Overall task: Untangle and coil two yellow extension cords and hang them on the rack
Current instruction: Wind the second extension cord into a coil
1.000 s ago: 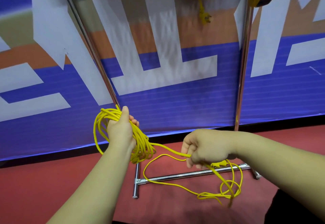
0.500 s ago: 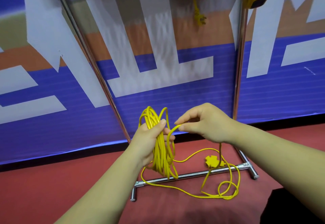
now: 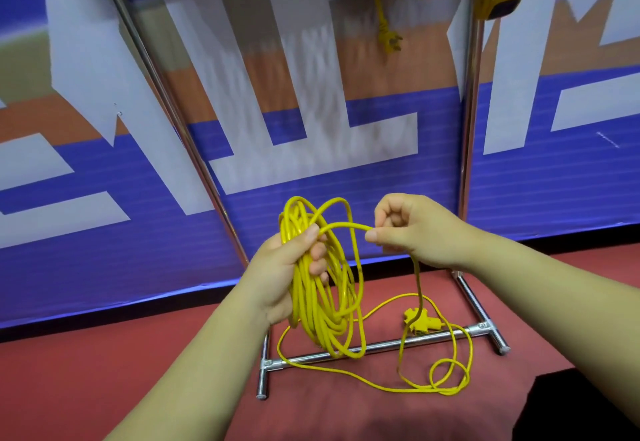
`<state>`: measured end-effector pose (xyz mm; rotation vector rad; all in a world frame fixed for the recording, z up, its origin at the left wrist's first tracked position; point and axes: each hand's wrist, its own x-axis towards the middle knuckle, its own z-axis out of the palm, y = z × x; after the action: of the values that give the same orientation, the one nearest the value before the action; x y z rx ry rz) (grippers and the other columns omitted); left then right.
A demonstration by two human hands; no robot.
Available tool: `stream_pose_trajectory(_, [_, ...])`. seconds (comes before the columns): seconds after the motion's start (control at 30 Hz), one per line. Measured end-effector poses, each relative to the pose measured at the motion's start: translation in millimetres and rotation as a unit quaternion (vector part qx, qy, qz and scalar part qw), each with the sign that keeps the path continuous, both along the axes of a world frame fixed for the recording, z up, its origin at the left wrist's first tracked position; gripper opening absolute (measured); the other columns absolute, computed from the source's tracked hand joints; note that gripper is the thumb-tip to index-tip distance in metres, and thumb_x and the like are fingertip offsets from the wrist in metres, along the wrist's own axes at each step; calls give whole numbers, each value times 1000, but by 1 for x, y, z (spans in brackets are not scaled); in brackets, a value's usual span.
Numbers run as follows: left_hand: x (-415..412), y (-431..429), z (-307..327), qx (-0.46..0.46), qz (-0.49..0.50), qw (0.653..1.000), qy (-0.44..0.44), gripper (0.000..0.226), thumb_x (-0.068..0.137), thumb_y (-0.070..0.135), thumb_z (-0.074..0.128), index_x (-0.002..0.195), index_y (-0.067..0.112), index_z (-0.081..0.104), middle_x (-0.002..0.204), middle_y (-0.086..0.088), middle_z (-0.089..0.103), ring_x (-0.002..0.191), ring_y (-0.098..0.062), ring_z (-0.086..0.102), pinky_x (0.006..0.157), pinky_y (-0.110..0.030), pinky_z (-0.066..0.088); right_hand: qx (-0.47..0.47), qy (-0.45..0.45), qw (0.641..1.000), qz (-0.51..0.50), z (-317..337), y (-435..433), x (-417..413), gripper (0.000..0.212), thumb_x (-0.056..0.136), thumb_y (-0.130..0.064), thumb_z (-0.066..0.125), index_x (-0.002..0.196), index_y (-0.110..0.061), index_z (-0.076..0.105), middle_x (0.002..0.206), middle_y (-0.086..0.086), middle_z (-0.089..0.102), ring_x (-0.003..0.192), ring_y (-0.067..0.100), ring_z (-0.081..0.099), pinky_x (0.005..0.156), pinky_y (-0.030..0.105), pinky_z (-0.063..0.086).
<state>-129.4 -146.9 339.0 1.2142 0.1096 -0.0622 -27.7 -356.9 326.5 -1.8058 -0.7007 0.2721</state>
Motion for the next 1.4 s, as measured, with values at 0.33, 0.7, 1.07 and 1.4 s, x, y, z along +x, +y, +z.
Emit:
stream_pose_trajectory(0.33, [-1, 40, -1, 87, 67, 993, 29, 28, 84, 27, 62, 97, 3, 63, 102, -28, 72, 82, -32, 75, 68, -36, 62, -27, 39, 999, 6, -1, -8, 3, 3, 87, -13, 76, 89, -11, 75, 78, 8, 73, 65, 10, 62, 66, 27, 48])
stream_pose_trajectory(0.7, [-1, 14, -8, 5, -51, 988, 145, 33, 83, 35, 61, 93, 5, 70, 69, -8, 67, 43, -13, 58, 43, -24, 50, 28, -66, 995, -70, 5, 19, -5, 5, 82, -21, 81, 86, -23, 80, 75, -5, 76, 73, 8, 71, 75, 30, 57])
stream_pose_trajectory(1.07, [0, 8, -10, -11, -188, 978, 87, 42, 63, 30, 93, 89, 10, 67, 60, 0, 52, 43, -9, 49, 46, -24, 47, 45, -48, 994, -92, 3, 10, 4, 17, 76, -25, 86, 79, -19, 71, 73, 4, 75, 74, 21, 74, 79, 47, 59])
stream_pose_trajectory(1.4, [0, -6, 8, -59, -125, 988, 61, 19, 84, 26, 68, 89, 15, 54, 56, 6, 42, 40, -5, 39, 43, -22, 42, 58, -22, 991, -120, -3, 6, 10, 33, 81, -30, 82, 89, -8, 58, 64, 7, 65, 62, 15, 63, 75, 49, 55])
